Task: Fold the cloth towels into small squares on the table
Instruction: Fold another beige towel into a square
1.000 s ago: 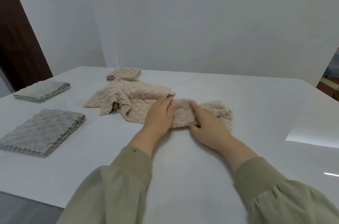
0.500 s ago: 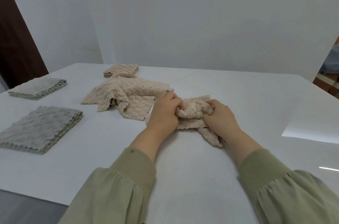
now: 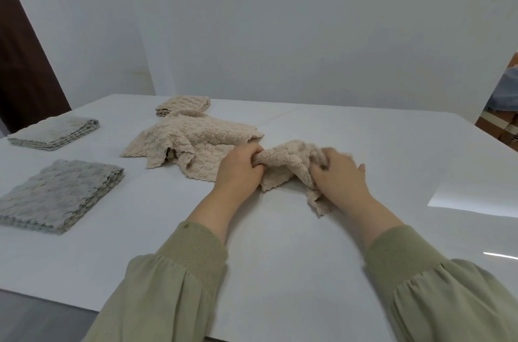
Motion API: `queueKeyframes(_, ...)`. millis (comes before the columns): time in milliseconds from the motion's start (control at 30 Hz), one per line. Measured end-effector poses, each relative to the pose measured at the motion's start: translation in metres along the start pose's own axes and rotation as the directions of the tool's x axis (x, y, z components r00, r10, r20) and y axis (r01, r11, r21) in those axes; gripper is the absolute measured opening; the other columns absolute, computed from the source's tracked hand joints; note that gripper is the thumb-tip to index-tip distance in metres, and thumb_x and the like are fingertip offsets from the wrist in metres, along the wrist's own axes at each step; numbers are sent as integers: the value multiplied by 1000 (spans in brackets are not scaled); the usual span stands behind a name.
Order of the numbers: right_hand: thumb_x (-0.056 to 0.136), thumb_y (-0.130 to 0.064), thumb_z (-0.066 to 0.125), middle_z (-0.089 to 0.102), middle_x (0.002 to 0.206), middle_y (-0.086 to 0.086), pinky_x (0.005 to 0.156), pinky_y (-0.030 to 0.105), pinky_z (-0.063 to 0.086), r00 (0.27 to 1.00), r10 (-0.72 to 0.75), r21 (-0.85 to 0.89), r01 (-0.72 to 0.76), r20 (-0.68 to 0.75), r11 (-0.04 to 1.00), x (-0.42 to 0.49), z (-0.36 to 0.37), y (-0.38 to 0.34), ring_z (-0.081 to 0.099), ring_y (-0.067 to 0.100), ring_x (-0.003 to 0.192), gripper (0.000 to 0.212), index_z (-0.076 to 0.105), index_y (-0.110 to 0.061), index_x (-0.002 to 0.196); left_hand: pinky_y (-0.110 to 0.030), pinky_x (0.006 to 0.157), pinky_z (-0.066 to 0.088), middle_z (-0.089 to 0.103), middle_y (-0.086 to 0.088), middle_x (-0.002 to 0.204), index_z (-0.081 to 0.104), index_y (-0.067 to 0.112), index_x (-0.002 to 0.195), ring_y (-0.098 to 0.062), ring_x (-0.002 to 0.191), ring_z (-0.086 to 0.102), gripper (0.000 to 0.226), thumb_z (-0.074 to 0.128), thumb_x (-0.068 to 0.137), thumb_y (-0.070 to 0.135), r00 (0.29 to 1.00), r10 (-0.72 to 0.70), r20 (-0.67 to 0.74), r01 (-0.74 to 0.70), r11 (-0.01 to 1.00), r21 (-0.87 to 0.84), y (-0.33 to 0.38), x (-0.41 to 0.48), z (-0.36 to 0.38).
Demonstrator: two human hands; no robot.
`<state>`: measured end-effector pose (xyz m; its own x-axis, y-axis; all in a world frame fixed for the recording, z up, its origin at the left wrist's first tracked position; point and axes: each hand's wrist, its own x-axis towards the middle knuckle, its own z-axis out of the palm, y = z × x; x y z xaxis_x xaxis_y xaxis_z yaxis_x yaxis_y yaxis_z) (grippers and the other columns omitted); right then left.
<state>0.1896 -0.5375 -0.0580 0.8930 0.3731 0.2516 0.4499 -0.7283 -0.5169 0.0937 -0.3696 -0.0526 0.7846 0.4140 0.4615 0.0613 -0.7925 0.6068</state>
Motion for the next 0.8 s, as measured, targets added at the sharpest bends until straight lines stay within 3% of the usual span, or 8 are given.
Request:
queueKeyframes(100,75,-17,47,56,71,2,83,42,40,985,-169,100,170,-19,980,-5,-3,0,52,28,79,7,51,-15,70,-22,65,44,61,7,77,65,20,82,-11,77,55,25,54,78,-3,996,-61,69,75,974,-215,7,-2,-8)
queueKeyframes(233,79,-27,40,64,74,-4,73,31,44,945,-204,402,295,-255,867,-16,-23,-10,57,17,75,33,68,-16,92,-23,57,44,64,0,66,67,17,65,-14,65,58,28,53,83,33,829,-46,557,470,598,-650,12,-5,-27)
queueKeyframes(333,85,-38,32,65,71,-1,74,35,47,960,-93,410,199,-264,890,-17,-27,-5,59,23,75,48,68,-7,94,-25,68,48,72,-9,80,73,11,70,-19,73,64,56,40,93,50,808,-104,579,471,704,-531,9,-4,-28)
queueKeyframes(400,89,-39,37,70,83,8,75,37,47,976,-24,329,96,-216,939,-10,-26,1,59,28,80,48,66,-1,88,-22,59,48,72,-5,80,72,9,79,-17,66,62,37,53,94,36,875,-215,435,401,825,-399,8,-6,-23)
queueKeyframes(467,90,-38,48,67,105,4,81,34,45,997,4,168,8,-72,986,-5,-22,5,60,24,96,34,69,-13,99,-27,63,50,68,2,88,72,17,96,-13,68,59,20,68,85,33,922,-232,311,301,934,-194,2,-4,-18)
queueKeyframes(567,89,-42,54,50,128,6,96,35,40,984,9,-45,0,178,999,-3,-18,8,49,25,118,48,57,-14,126,-31,83,47,57,6,112,58,28,124,-12,96,57,53,72,76,46,932,-192,307,126,967,223,-4,-1,-16)
queueKeyframes(700,88,-32,55,67,95,8,78,37,52,991,-14,-173,38,137,984,-2,-22,9,60,26,89,27,70,-10,91,-35,88,47,56,2,121,58,24,124,-18,108,55,62,69,74,58,929,-268,256,140,893,427,-10,3,-17)
queueKeyframes(800,84,-21,56,67,81,4,63,31,49,998,-37,-230,47,48,972,-4,-24,4,60,24,76,16,68,-14,76,-29,74,47,64,1,95,69,19,96,-17,88,59,25,69,82,40,942,-249,226,155,918,364,-6,2,-17)
